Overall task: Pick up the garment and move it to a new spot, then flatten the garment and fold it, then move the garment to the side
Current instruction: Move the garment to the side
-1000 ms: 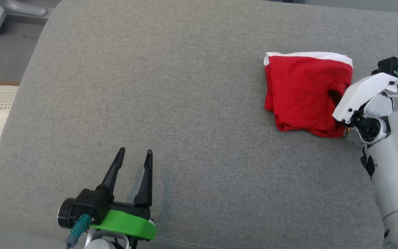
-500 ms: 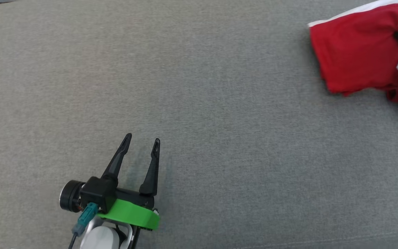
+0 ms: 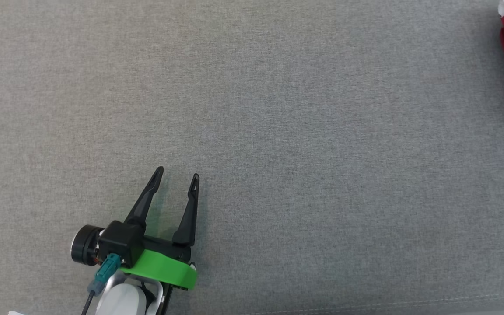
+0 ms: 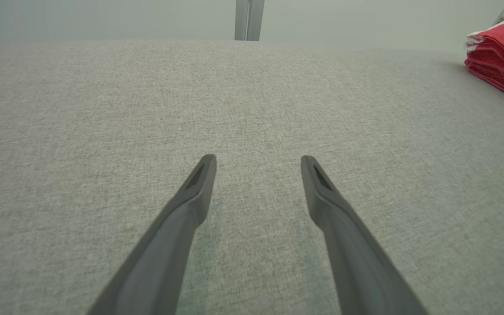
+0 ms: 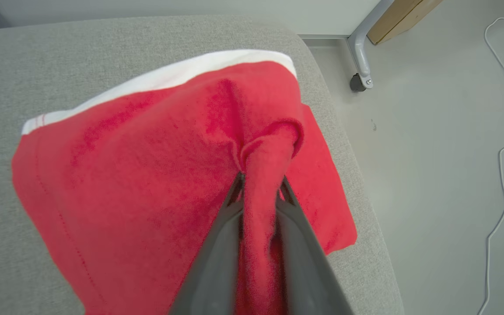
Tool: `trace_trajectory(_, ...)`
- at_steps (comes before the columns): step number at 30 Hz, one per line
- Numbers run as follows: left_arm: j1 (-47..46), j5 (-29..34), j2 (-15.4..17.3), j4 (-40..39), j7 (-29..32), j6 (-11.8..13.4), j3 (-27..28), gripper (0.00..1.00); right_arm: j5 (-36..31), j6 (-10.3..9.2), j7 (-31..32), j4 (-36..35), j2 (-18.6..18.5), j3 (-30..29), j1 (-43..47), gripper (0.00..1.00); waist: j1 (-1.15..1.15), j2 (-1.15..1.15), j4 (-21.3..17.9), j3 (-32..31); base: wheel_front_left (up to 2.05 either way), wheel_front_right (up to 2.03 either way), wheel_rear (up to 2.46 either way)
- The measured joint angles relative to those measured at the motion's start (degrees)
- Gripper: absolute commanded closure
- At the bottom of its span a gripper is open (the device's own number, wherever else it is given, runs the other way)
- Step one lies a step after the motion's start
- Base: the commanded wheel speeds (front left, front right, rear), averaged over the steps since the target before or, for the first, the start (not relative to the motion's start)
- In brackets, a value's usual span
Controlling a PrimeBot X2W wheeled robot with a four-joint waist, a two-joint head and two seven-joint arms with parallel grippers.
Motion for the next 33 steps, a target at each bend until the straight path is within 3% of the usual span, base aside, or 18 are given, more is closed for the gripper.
trace_trajectory(8,-0.01,-0.08,-0.05,-0.15,0.01,0.0,1.04,0.0,-9.8,0.01,-5.1,-1.52,2.96,-2.29,1.56,0.0,0.0,0.0,0.47,0.11,0.0,0.0,0.0)
trace_trajectory(16,1.86,-0.46,-0.48,-1.43,0.0,0.0,3.6,0.0,-6.16,0.01,-18.86,-11.37,7.06,-0.12,7.61,0.0,0.0,0.0,-0.67,-3.56,0.0,0.0,0.0)
trace_trajectory(25,8.33,-0.63,-1.15,-1.08,0.0,0.4,9.94,0.0,-2.1,0.01,-38.0,-24.27,13.8,0.12,27.05,0.0,-0.01,0.0,-1.91,-11.92,0.0,0.0,0.0)
trace_trajectory(33,14.57,-0.59,-1.26,-1.85,0.0,0.82,14.55,0.0,-2.72,0.02,-51.68,-26.86,21.54,1.37,44.57,0.0,-0.01,0.0,-3.77,-20.21,0.0,0.0,0.0)
